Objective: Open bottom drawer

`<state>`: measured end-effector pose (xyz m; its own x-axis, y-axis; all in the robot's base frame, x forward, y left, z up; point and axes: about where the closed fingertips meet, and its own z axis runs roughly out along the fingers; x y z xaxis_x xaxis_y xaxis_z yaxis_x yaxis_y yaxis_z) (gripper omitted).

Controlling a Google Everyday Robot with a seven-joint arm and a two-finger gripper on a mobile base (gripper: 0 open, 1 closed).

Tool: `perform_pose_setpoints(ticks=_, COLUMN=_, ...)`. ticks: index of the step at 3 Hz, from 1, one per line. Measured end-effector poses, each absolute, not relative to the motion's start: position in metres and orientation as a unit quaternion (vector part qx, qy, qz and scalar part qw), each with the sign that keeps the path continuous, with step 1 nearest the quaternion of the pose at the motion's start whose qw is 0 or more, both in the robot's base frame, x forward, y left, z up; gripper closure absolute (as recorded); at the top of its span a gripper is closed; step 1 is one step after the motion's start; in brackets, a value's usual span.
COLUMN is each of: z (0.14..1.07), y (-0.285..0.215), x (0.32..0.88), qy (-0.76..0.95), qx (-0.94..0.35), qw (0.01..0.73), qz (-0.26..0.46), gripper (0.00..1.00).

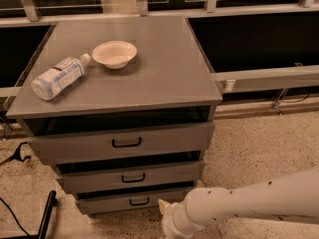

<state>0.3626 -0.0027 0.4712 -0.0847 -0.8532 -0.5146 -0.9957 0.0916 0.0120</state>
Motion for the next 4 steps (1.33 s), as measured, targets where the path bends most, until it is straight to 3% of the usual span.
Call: perform_pose_setpoints(ticks=4, z=0.438, y=-0.007, x=0.392, qy=0.690, qx=-0.670, qw=0.231, qz=0.150, gripper=0.00)
